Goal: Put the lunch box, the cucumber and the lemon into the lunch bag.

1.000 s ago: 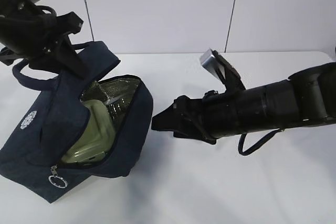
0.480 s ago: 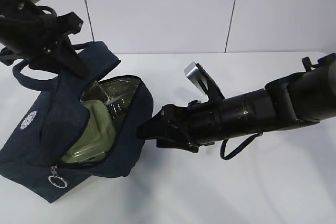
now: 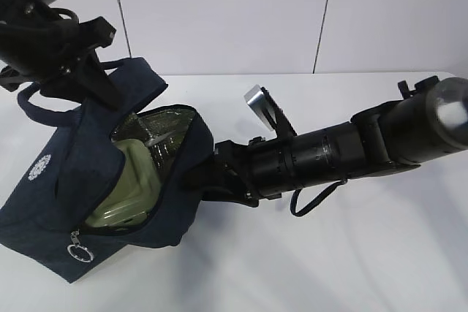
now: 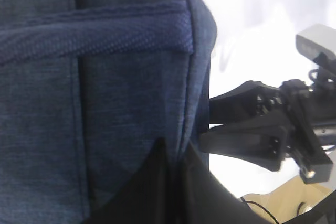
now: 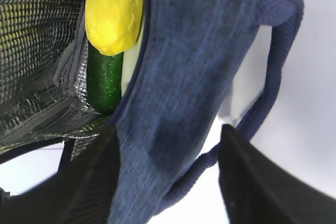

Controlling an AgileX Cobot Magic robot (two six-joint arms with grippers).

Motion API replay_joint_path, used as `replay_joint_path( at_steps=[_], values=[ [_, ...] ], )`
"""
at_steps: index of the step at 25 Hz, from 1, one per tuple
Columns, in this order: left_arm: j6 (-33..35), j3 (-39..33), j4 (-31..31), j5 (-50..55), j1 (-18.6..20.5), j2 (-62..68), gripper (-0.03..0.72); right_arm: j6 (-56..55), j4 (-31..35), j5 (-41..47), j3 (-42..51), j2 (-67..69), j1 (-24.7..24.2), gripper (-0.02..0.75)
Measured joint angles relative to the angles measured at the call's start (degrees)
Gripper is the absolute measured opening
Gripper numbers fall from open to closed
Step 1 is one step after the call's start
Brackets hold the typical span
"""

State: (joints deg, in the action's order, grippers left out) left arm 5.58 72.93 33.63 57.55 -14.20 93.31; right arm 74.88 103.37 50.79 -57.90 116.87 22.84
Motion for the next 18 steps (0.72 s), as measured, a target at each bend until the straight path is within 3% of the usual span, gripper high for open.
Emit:
replay_joint_path(
  at_steps=[18],
  values=[
    [0.09, 0.0, -0.25, 0.0, 0.0, 0.0, -0.001, -1.39, 0.0, 6.39, -2.43, 4.2, 0.0, 0.2]
  ],
)
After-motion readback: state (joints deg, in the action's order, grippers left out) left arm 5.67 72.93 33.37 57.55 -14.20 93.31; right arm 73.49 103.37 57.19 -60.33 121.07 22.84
